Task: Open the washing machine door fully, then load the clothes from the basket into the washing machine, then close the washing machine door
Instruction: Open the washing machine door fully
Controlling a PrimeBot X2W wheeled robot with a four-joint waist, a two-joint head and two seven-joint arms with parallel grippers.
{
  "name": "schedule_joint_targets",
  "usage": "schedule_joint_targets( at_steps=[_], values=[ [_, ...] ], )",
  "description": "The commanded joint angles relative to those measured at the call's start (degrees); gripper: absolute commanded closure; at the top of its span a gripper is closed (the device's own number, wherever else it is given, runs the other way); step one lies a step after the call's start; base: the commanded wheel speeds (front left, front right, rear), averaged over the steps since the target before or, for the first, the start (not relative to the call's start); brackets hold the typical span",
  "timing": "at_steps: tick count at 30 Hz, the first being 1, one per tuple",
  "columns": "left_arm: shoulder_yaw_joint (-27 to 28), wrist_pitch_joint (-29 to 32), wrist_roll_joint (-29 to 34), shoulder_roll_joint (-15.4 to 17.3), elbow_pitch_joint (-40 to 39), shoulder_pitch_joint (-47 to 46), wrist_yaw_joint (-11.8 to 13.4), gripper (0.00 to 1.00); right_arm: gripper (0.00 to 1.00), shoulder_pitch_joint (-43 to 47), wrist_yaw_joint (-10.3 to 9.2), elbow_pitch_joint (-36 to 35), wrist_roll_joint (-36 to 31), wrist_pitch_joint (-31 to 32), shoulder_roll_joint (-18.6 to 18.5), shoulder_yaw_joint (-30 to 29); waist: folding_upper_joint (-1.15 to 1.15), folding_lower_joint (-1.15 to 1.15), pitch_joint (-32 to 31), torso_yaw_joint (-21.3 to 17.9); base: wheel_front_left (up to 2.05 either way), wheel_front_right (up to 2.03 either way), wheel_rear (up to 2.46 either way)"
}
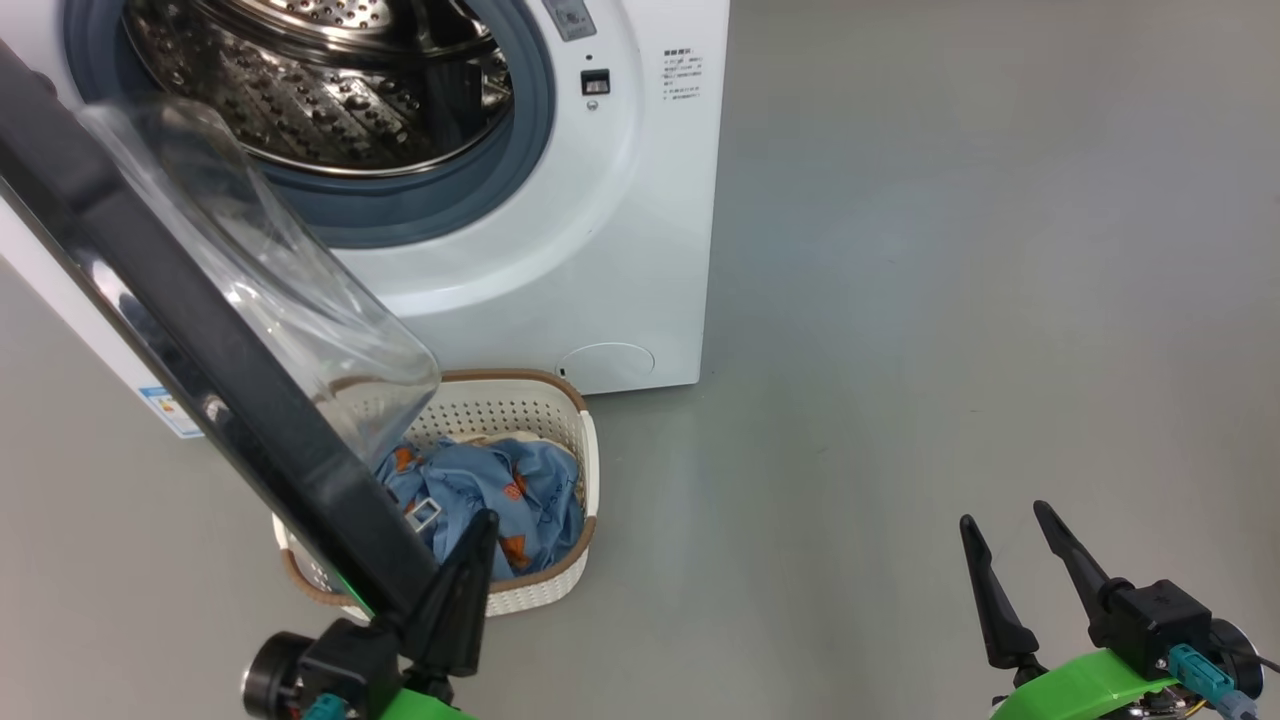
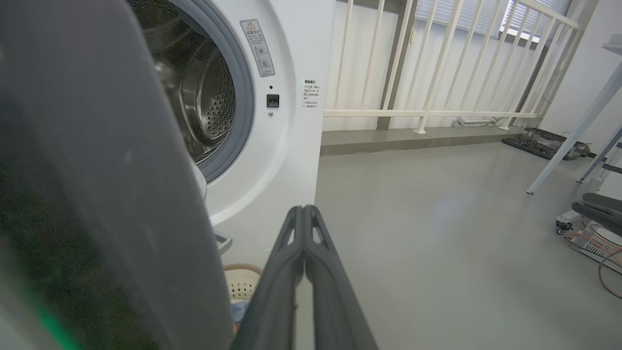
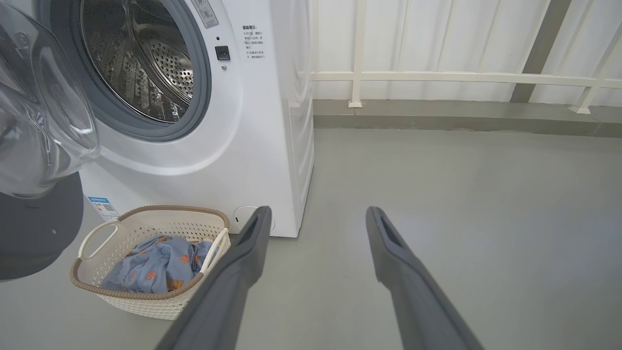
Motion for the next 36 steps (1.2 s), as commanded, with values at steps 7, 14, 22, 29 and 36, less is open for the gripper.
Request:
schedule_joint_targets(
  at_steps=[7,14,22,29,36],
  values=[
    [4.7,-0.3,-0.5,0.2,-0.5,-2.0,1.6,1.0,0.0,-2.4,0.09,-1.0,0.4,-0.7,-0.2,1.3,0.0,0.0,0.4,1.2,0.0,0.0,0.0],
    [6.2,-0.3,-0.5,0.2,-1.3,-1.6,1.7,1.0,0.0,-2.4,0.09,-0.7,0.5,-0.7,-0.1,1.7,0.0,0.0,0.3,3.3,0.0,0.0,0.0],
    [7.3,-0.3,-0.4,0.2,-3.9,0.4,2.2,1.0,0.0,-2.2,0.09,-0.5,0.5,-0.7,0.1,1.8,0.0,0.0,0.2,5.9,0.0,0.0,0.0],
    [9.5,-0.3,-0.5,0.1,-3.5,2.2,3.6,1.0,0.0,-1.9,0.09,-0.4,0.8,-0.7,0.2,1.5,0.0,0.0,-0.1,7.9,0.0,0.0,0.0],
    [13.0,-0.3,-0.7,0.1,-3.2,4.2,6.1,1.0,0.0,-1.6,0.09,-0.3,0.7,-0.7,0.2,1.4,0.0,0.0,-0.4,10.6,0.0,0.0,0.0]
  ],
)
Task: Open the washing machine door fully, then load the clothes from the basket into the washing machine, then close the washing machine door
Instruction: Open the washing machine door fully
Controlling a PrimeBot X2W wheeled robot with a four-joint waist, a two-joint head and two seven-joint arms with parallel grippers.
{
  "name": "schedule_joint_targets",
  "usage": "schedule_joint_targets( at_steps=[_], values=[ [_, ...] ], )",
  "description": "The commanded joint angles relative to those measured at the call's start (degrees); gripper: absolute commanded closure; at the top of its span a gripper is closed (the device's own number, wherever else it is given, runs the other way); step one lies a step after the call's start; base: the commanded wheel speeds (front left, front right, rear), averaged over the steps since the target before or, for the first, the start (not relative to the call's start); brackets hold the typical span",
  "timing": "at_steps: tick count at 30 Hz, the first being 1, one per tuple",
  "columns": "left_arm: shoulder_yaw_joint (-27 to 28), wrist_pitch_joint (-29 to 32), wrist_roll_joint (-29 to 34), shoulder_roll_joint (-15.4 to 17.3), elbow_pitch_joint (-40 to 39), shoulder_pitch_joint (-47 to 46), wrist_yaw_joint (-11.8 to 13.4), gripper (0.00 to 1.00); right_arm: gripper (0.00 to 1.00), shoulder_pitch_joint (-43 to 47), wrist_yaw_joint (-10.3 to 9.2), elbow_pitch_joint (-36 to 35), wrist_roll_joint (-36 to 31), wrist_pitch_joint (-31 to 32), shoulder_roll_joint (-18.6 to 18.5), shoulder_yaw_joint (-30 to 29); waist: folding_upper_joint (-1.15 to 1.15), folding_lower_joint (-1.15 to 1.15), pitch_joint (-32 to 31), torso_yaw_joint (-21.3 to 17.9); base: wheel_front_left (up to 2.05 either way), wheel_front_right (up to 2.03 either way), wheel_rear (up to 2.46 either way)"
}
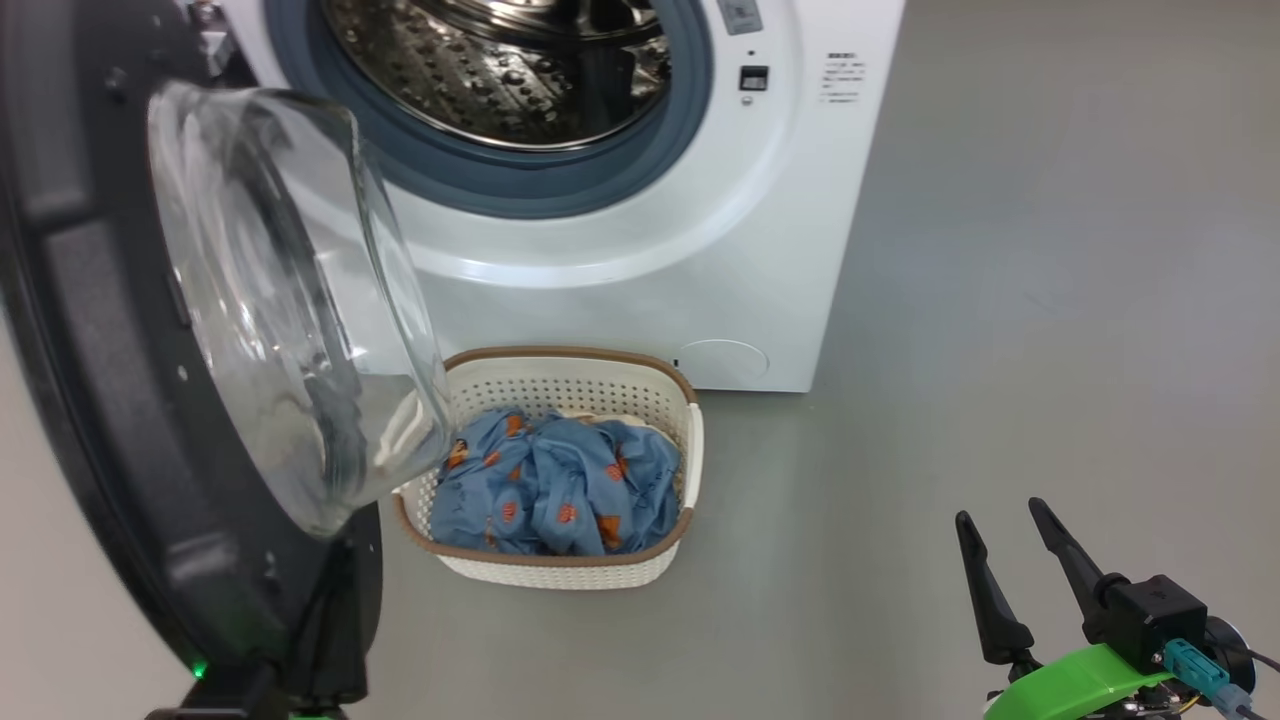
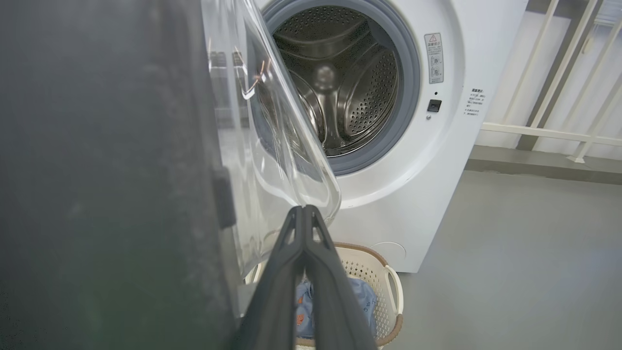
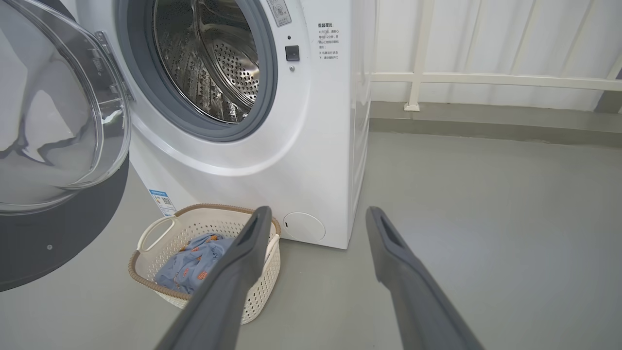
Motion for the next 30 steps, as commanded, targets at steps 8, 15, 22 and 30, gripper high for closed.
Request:
schedule_joint_targets(
  at_steps=[8,15,22,30],
  values=[
    [7.1,-0.3,-0.7,1.1,-0.3,1.8,4.3,1.0,0.0,-0.7,0.09,-0.8,0.3,-0.7,0.1,1.8,0.0,0.0,-1.0,3.7,0.0,0.0,0.0],
    [12.2,-0.3,-1.9,1.1,0.1,2.7,5.6,1.0,0.0,-0.6,0.09,-0.9,0.6,-0.7,0.2,2.5,0.0,0.0,-1.5,4.0,0.0,0.0,0.0],
    [17.9,-0.3,-3.0,1.4,1.0,1.5,6.2,1.0,0.0,-0.6,0.09,-0.9,0.7,-0.7,-0.4,2.7,0.0,0.0,-0.7,2.9,0.0,0.0,0.0],
    [26.0,-0.3,-5.5,3.0,3.6,-3.8,6.4,1.0,0.0,-1.3,0.09,-1.7,1.0,-0.7,-1.1,2.2,0.0,0.0,2.1,2.1,0.0,0.0,0.0]
  ],
)
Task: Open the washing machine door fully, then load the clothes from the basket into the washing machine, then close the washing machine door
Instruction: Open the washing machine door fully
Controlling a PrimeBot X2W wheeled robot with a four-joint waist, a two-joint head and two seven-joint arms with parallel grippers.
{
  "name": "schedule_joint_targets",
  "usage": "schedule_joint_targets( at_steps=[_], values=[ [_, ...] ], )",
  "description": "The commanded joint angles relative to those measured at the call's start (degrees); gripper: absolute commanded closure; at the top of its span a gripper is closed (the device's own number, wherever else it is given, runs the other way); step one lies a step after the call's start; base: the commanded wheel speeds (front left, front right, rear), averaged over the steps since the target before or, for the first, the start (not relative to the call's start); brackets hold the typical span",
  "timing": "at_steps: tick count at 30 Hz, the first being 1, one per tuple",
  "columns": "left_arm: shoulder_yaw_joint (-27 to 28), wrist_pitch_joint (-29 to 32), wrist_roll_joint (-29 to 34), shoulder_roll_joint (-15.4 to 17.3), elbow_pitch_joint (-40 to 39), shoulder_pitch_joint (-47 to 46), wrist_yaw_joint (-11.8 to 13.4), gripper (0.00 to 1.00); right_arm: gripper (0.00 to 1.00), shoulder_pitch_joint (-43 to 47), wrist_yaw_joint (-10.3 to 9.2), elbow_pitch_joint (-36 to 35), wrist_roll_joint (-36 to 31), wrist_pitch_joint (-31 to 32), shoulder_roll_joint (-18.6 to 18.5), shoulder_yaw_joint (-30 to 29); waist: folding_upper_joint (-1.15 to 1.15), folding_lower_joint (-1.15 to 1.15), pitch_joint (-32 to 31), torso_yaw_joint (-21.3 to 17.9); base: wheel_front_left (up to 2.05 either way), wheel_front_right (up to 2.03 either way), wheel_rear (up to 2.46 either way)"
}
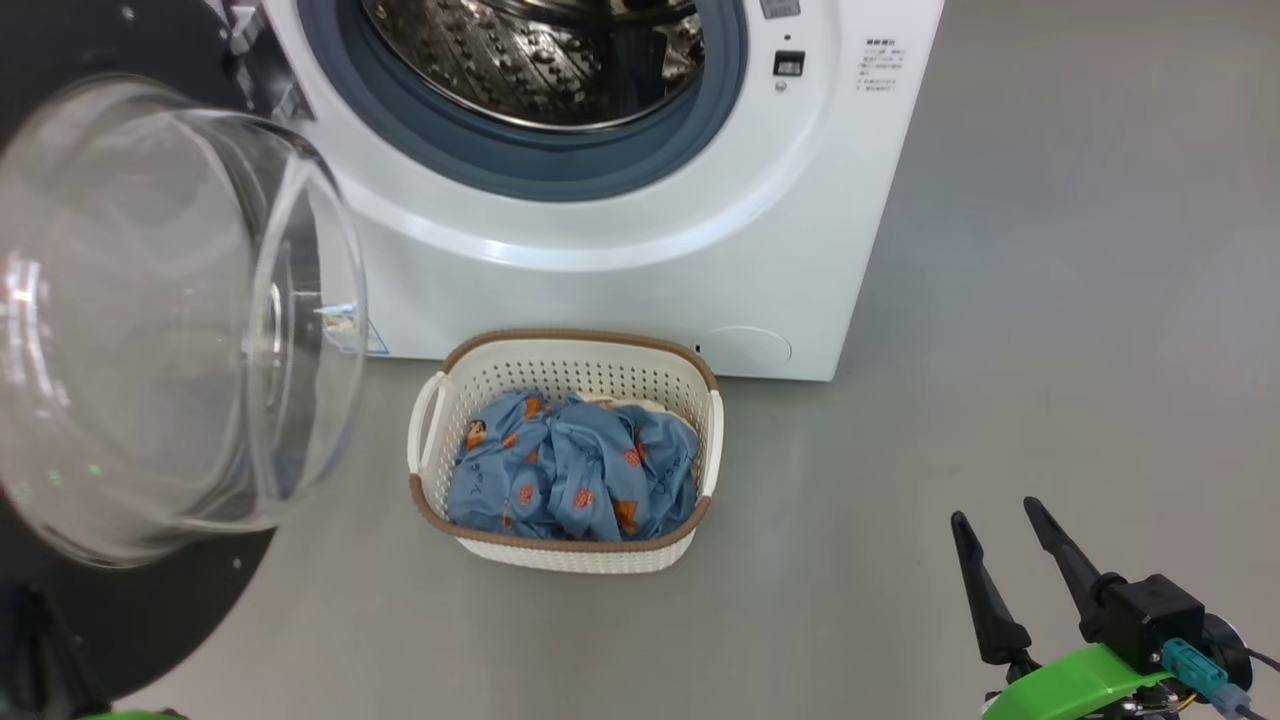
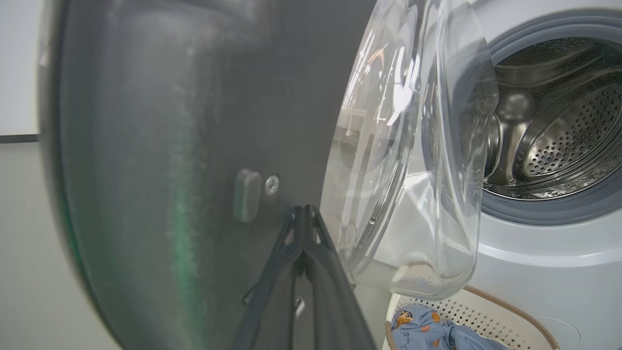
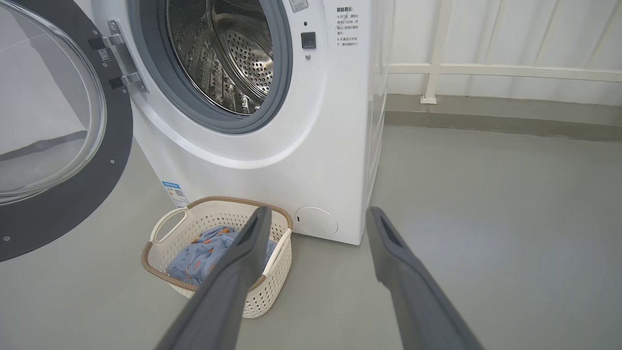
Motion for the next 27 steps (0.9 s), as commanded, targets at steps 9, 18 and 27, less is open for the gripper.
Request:
schedule_joint_targets(
  at_steps=[9,18,27],
  values=[
    [8.7,-0.3,-2.4,4.4,3.7,-7.9,0.7,1.0,0.0,-2.3,0.09,-2.3,0.4,-0.7,-1.1,1.0,0.0,0.0,3.8,-0.3,0.0,0.0,0.0],
    [12.9,-0.3,-2.2,6.6,9.5,-14.0,-0.7,1.0,0.0,-3.8,0.09,-2.8,0.6,-0.7,-2.0,1.0,0.0,0.0,6.8,-0.7,0.0,0.0,0.0],
    [18.2,-0.3,-2.3,9.0,15.6,-20.2,-2.6,1.0,0.0,-5.5,0.09,-2.4,1.1,-0.7,-2.4,1.7,0.0,0.0,9.6,-1.7,0.0,0.0,0.0]
  ],
)
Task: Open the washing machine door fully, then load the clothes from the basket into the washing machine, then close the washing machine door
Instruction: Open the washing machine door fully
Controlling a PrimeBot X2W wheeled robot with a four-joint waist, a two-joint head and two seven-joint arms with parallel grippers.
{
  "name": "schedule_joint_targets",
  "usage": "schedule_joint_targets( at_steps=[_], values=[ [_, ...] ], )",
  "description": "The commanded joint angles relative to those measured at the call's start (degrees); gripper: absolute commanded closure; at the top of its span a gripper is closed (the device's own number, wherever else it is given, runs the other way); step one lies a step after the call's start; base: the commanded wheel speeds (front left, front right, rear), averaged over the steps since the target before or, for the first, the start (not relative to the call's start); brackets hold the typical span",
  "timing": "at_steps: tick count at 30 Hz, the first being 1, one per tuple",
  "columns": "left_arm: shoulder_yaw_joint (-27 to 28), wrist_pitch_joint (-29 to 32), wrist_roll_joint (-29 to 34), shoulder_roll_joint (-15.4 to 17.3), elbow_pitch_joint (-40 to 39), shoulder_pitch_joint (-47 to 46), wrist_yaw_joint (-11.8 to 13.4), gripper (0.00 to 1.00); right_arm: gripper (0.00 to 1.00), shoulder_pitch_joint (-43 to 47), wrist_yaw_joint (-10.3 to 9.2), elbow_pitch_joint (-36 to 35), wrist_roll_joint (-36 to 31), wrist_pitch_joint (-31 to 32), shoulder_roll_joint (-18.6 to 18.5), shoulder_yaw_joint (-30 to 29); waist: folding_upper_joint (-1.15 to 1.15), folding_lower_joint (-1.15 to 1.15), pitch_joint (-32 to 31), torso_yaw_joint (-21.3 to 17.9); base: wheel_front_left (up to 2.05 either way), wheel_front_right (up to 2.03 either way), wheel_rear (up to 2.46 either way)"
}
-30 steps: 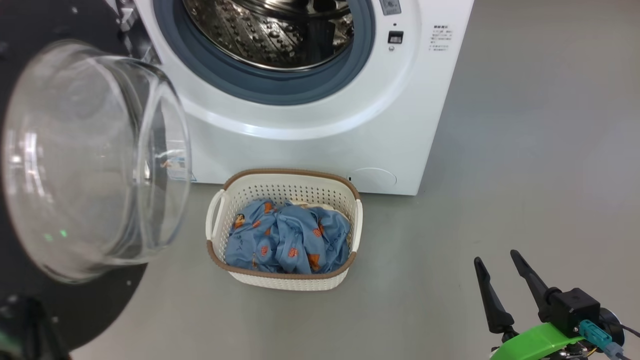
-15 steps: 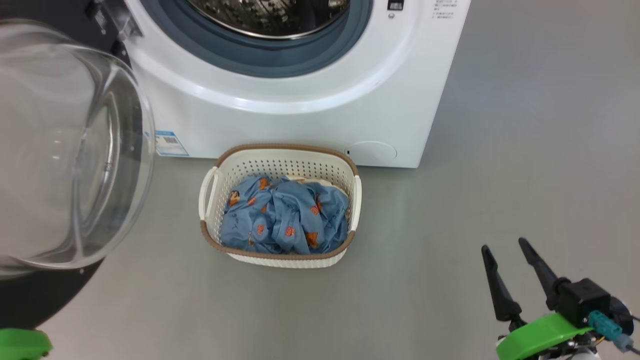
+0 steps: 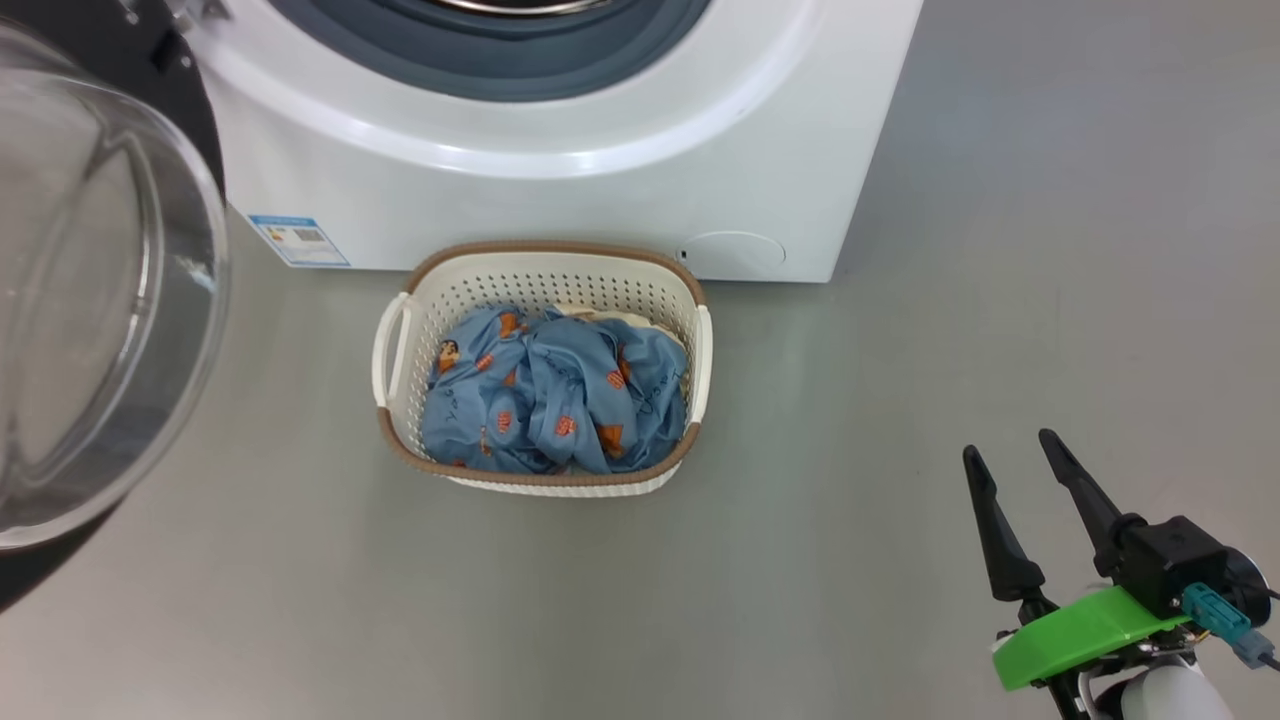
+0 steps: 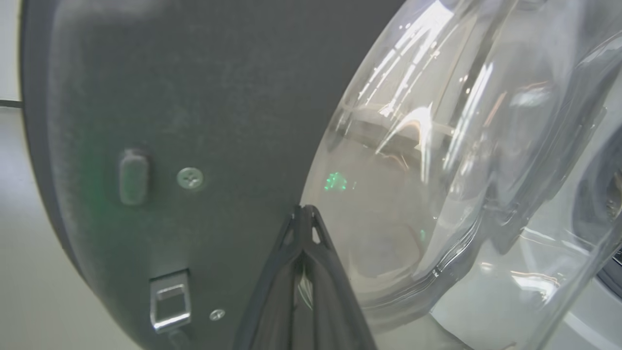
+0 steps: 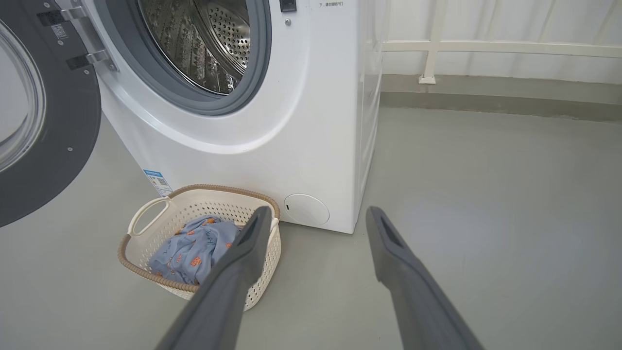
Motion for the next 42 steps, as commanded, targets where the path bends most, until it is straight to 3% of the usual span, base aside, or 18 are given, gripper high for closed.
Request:
schedule_joint_targets(
  at_steps=[1,12,25,30,32,34,35,37,42],
  values=[
    [1.8,-0.3,0.5,3.5,-0.4,-1.9,-0.7,1.0,0.0,-1.0,0.09,-1.2,0.6,-0.7,-0.4,1.5,0.0,0.0,0.6,-0.4,0.0,0.0,0.0],
    [4.0,-0.3,3.9,3.6,1.7,-3.3,-3.1,1.0,0.0,-1.7,0.09,-0.9,1.0,-0.7,0.2,1.4,0.0,0.0,0.4,-1.0,0.0,0.0,0.0],
    [4.0,-0.3,9.6,-2.1,-7.9,1.8,-6.8,1.0,0.0,-1.0,0.09,-0.3,1.4,-0.7,1.5,1.7,0.0,0.0,-3.0,-1.3,0.0,0.0,0.0],
    [1.6,-0.3,11.8,-4.0,-13.1,4.9,-8.1,1.0,0.0,-0.8,0.09,0.0,1.7,-0.7,1.8,1.9,0.0,0.0,-4.4,-1.8,0.0,0.0,0.0],
    [-0.1,-0.3,12.1,-4.6,-15.0,6.4,-8.4,0.62,0.0,-0.5,0.09,-0.1,1.8,-0.7,1.9,1.8,0.0,0.0,-4.9,-2.1,0.0,0.0,0.0],
    [-1.7,-0.3,12.1,-4.9,-16.8,7.8,-8.3,0.47,0.0,-0.4,0.09,-0.4,1.9,-0.7,2.0,1.6,0.0,0.0,-5.4,-2.5,0.0,0.0,0.0],
    [-2.6,-0.3,12.1,-5.0,-17.5,8.7,-8.2,0.25,0.0,-0.4,0.09,-0.5,1.8,-0.7,2.0,1.6,0.0,0.0,-5.7,-2.8,0.0,0.0,0.0],
    [-4.7,-0.3,11.4,-5.1,-18.9,10.5,-7.6,0.03,0.0,-0.2,0.09,-0.7,1.9,-0.7,2.1,1.6,0.0,0.0,-6.2,-3.3,0.0,0.0,0.0],
    [-11.3,-0.3,9.6,-5.2,-22.2,14.6,-5.1,0.0,0.0,0.5,0.09,-1.2,1.9,-0.7,2.4,1.5,0.0,0.0,-7.8,-4.6,0.0,0.0,0.0]
  ],
)
